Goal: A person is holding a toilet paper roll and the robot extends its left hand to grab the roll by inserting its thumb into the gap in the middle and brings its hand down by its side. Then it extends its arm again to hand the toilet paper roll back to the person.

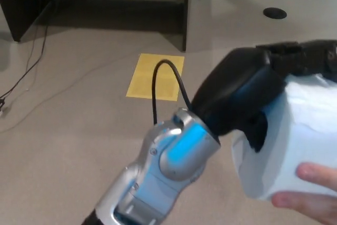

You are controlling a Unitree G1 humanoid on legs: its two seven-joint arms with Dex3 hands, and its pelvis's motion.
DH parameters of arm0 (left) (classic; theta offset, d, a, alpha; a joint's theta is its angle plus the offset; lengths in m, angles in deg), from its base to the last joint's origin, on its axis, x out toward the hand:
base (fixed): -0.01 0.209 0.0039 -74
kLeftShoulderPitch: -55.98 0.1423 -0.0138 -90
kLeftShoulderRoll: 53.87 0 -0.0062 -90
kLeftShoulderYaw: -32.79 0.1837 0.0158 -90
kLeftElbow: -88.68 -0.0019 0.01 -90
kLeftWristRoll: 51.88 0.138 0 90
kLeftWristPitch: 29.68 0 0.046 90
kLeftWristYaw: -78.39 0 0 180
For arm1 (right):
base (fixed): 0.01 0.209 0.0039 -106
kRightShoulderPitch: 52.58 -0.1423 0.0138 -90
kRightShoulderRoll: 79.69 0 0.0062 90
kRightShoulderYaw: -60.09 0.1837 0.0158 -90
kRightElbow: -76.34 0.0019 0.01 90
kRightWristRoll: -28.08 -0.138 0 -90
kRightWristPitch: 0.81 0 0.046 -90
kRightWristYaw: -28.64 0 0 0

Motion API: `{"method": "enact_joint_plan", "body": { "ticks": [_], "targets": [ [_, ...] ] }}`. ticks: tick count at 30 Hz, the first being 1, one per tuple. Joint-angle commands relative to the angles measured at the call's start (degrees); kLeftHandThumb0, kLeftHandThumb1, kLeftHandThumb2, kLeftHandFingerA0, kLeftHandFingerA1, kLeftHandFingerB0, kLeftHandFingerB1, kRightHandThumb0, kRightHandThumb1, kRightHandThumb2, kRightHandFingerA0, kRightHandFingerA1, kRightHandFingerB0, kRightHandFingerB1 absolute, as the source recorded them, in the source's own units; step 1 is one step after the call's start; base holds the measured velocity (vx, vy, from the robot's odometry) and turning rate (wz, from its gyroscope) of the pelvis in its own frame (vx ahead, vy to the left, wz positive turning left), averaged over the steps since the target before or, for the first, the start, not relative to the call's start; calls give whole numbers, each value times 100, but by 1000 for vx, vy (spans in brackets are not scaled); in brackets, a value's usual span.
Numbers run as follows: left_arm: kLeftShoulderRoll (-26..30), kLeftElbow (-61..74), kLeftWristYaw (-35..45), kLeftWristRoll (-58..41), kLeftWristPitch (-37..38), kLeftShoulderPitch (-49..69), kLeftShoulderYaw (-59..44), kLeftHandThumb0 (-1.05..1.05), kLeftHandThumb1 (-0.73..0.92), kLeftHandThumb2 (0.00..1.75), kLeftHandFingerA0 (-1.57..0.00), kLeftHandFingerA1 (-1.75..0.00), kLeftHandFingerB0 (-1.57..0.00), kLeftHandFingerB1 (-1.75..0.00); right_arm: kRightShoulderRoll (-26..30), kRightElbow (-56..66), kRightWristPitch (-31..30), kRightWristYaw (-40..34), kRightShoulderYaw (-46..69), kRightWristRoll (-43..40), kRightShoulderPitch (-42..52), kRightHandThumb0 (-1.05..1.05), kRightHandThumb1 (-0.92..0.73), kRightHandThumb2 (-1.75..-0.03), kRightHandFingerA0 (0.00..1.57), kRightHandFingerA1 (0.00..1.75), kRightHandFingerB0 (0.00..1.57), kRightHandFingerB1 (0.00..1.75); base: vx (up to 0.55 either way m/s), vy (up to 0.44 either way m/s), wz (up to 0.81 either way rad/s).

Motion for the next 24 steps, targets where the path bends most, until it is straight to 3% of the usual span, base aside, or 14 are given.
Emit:
{"method": "enact_joint_plan", "body": {
  "ticks": [1, 3, 4, 5, 6, 8, 9, 12, 16, 19, 20, 21, 23, 24],
  "targets": [
    [-104, 164, 89, 416, -501, 136, 213, -17, 77, 70, -88, -161, -77, -122, -12, -56, -77, 142, 6, 16, -63, -39, -67, -61, 73, 58, 53, 42, 0, 0, 0],
    [-187, 197, -19, 446, -551, 221, 235, -15, 73, 71, -92, -159, -82, -95, -9, -54, -106, 201, 29, -6, -103, -39, -68, -60, 72, 55, 52, 42, 0, 0, 0],
    [-226, 158, -181, 507, -472, 255, 226, -14, 67, 61, -89, -136, -81, -61, -2, -53, -102, 178, 21, 11, -125, -39, -67, -60, 73, 55, 53, 42, 0, 0, 0],
    [-237, 162, -249, 593, -482, 286, 225, -18, 59, 57, -67, -57, -56, -41, 1, -51, -83, 174, 23, 13, -133, -39, -67, -60, 70, 55, 53, 43, 0, 0, 0],
    [-234, 192, -254, 686, -546, 316, 230, -18, 59, 57, -67, -57, -56, -41, 1, -49, -57, 185, 30, 4, -133, -39, -67, -60, 70, 55, 53, 43, 0, 0, 0],
    [-114, 364, -151, 858, -697, 425, 225, -44, 47, 54, -10, -31, -6, -26, 14, -57, -18, 217, 67, -27, -111, -39, -67, -60, 71, 58, 53, 43, 0, 0, 0],
    [-41, 474, -76, 928, -767, 493, 227, -53, 35, 73, 0, -25, 0, -19, 14, -59, -13, 198, 54, -6, -73, -39, -68, -61, 72, 60, 52, 43, 0, 0, 0],
    [143, 580, -16, 955, -720, 577, 125, -60, 46, 55, 0, -26, 0, -8, 10, -59, 8, 184, 69, -6, -49, -39, -67, -60, 72, 60, 52, 43, 0, 0, 0],
    [523, 888, 221, 638, -695, 811, -288, -72, 42, 79, 0, -7, 0, -4, 57, -44, -41, 260, 60, 11, -29, -38, -68, -60, 72, 57, 50, 41, 0, 0, 0],
    [773, 1190, 439, 248, -652, 1050, -657, -73, 44, 79, 0, 0, 0, 0, 64, -45, -3, 229, 77, 2, 74, -37, -68, -60, 76, 63, 52, 42, 0, 0, 0],
    [909, 1297, 498, 43, -554, 1163, -857, -74, 45, 55, 0, 0, 0, 0, 82, -44, 32, 200, 75, 11, 107, -38, -68, -60, 77, 64, 53, 43, 0, 0, 0],
    [991, 1318, 482, -100, -409, 1242, -994, -71, 43, 79, 0, 0, 0, -2, 86, -50, 25, 200, 91, -3, 120, -38, -67, -60, 76, 64, 54, 43, 0, 0, 0],
    [1271, 1588, 543, -469, -220, 1629, -1453, -69, 41, 78, 0, -3, 0, -5, 115, -61, 19, 223, 64, 34, 147, -40, -68, -60, 74, 60, 53, 43, 0, 0, 0],
    [1390, 1636, 553, -613, -80, 1771, -1628, -73, 43, 57, 0, -13, 0, -3, 126, -61, 13, 225, 58, 41, 165, -40, -68, -60, 74, 57, 53, 42, 0, 0, 0]
  ]
}}
